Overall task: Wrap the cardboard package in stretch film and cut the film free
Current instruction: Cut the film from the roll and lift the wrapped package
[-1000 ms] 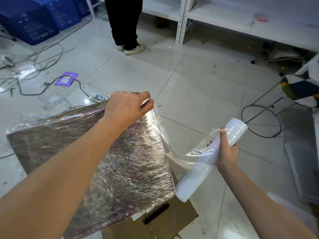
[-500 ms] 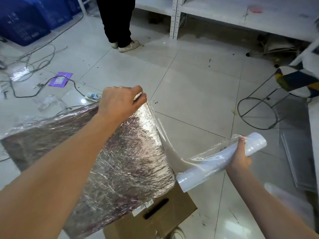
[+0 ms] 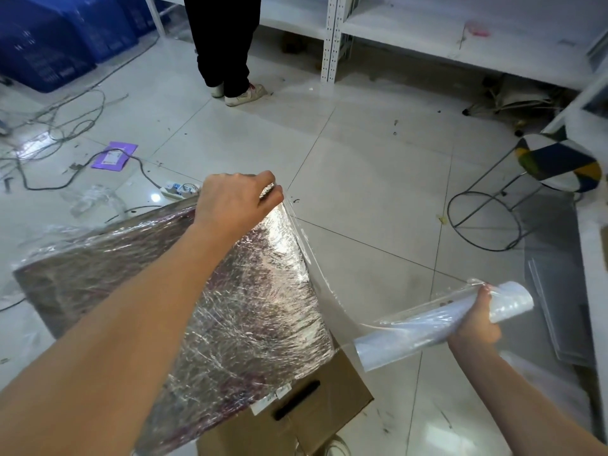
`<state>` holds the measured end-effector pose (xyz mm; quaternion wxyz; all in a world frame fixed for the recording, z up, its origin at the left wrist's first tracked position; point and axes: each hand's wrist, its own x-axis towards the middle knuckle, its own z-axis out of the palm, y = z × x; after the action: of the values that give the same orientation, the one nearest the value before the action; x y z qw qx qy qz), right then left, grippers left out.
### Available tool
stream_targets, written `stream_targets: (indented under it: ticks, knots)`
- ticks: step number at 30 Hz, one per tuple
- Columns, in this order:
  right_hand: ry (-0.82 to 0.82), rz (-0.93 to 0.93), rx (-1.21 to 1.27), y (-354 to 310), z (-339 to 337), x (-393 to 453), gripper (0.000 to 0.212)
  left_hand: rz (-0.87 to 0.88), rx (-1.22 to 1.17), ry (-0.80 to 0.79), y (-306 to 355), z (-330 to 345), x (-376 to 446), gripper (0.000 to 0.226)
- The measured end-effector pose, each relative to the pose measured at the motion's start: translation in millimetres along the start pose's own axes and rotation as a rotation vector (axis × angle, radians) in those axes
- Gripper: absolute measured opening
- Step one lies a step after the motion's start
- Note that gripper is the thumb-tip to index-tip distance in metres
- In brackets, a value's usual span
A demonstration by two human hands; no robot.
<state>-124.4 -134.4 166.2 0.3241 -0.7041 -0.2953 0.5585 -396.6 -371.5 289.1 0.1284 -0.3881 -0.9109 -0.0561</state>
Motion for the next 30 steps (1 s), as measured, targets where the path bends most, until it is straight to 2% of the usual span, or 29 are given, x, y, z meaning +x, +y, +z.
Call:
stream_targets:
  ticks: [6,17,20,24,30]
  knots:
    - [0.064,-0.057,-0.093,-3.4,-8.4,-4.3,0.081,-0.002,-0.013,0.007,4.8,3.8,-0.6,0.04]
    - [-0.096,-0.295,-0.283,-23.8,5.3,-10.7,0.066,0.011,-0.007,0.026,9.3,3.6,-9.5,0.04]
    - [-0.112,-0.311,-0.317,-22.0,4.9,-7.6,0.064,0.013,-0.023,0.031,7.0,3.9,-10.8,0.04]
    - [-0.068,-0.291,-0.319,-25.7,2.3,-2.3,0.07,0.016,-0.019,0.068,4.7,4.4,-11.0,0.053]
    - [0.022,-0.23,-0.301,-27.1,-12.1,14.1,0.08,-0.004,-0.015,0.03,8.0,4.5,-5.7,0.041]
